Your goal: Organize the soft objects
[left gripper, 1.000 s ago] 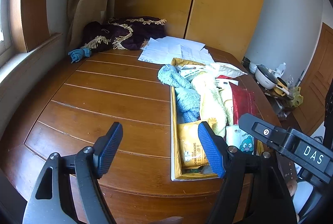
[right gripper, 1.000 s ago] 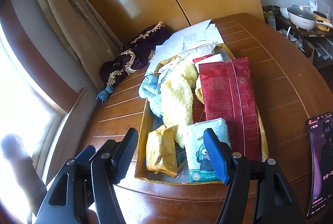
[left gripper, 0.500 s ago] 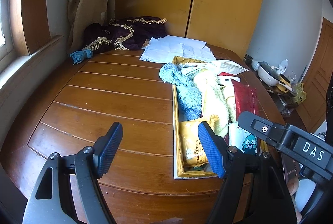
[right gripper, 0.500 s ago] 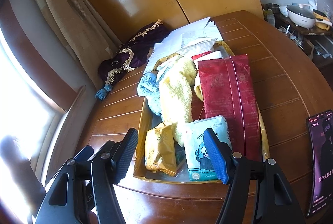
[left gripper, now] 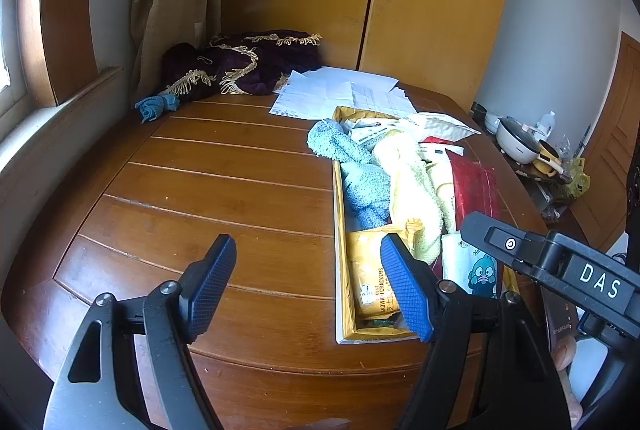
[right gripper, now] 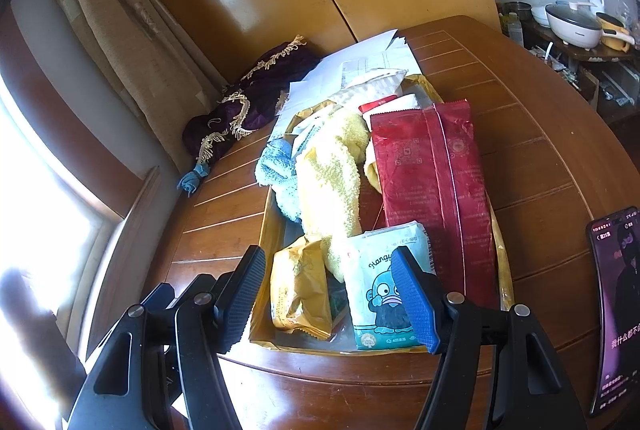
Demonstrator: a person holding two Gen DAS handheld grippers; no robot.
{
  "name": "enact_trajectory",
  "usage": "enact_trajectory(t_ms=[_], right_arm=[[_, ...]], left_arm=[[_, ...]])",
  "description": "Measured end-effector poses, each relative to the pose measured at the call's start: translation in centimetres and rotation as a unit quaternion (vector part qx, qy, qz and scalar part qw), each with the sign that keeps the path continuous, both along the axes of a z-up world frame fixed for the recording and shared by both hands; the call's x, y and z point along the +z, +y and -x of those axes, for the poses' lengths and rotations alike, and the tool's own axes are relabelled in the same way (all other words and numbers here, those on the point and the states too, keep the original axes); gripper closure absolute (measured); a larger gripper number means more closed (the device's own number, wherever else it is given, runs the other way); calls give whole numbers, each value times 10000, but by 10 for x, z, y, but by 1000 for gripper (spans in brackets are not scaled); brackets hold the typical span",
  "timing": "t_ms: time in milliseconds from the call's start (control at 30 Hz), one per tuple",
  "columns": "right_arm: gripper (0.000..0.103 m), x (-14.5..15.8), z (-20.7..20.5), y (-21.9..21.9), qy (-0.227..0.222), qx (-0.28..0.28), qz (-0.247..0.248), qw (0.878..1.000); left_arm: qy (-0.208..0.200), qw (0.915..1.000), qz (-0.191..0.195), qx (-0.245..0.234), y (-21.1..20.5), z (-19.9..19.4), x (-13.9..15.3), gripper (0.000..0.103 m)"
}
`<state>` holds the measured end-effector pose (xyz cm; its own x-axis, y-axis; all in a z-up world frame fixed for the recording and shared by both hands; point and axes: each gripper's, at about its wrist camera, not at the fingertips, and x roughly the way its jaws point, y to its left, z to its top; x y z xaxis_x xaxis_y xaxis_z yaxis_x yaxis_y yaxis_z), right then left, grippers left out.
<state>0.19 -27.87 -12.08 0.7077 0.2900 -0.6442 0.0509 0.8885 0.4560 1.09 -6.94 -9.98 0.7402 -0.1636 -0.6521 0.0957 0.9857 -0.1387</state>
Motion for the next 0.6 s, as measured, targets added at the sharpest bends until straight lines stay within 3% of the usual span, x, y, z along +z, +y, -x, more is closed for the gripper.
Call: enact_trajectory(t_ms=[600], right_arm=[[35,2,-1,-4,8,-50,40,10000]], left_arm=[[-38,9999,-90,-45,-5,0,1,28]])
